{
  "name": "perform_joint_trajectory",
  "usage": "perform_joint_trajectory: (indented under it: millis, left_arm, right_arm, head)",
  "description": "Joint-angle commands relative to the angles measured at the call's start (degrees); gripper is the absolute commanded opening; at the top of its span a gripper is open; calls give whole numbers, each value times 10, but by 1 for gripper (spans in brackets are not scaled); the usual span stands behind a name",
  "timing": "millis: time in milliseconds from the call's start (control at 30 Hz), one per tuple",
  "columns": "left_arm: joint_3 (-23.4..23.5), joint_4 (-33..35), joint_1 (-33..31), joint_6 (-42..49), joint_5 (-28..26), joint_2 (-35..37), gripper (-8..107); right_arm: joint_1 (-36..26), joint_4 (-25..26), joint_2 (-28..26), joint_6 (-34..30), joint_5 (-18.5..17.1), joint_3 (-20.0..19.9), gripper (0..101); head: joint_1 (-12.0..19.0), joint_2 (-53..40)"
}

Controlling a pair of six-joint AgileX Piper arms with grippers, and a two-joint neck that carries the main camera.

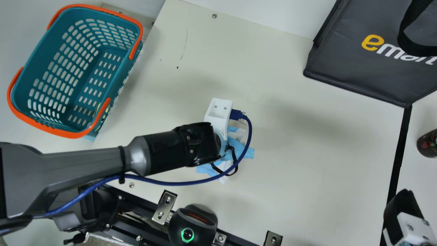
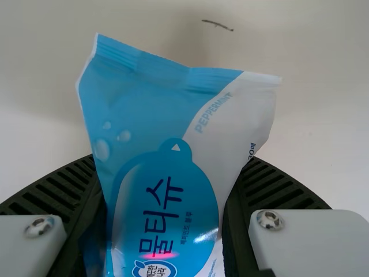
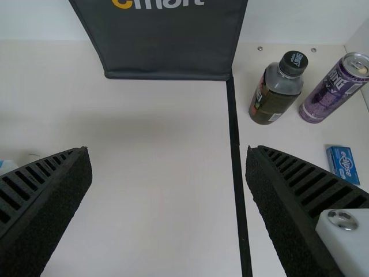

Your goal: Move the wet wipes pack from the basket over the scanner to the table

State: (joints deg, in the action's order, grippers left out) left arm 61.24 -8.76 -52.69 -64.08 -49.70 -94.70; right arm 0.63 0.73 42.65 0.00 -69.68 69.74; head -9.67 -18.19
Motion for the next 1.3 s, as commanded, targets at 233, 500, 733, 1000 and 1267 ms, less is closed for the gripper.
perform_joint_trajectory:
  millis: [233,500,733,1000,1267]
  left_arm:
    - [-4,2,11,11,36,-13,42]
    - [-10,2,21,23,56,-13,69]
    - [-31,57,47,92,74,27,90]
    - [-63,196,118,273,52,132,90]
    - [-78,278,222,452,-25,235,90]
  right_arm:
    - [0,0,0,0,0,0,95]
    - [0,0,0,0,0,0,95]
    - [0,0,0,0,0,0,95]
    - [0,0,0,0,0,0,95]
    - [0,0,0,0,1,0,95]
  head:
    - [17,-2]
    - [17,-2]
    - [17,-2]
    - [17,-2]
    - [17,-2]
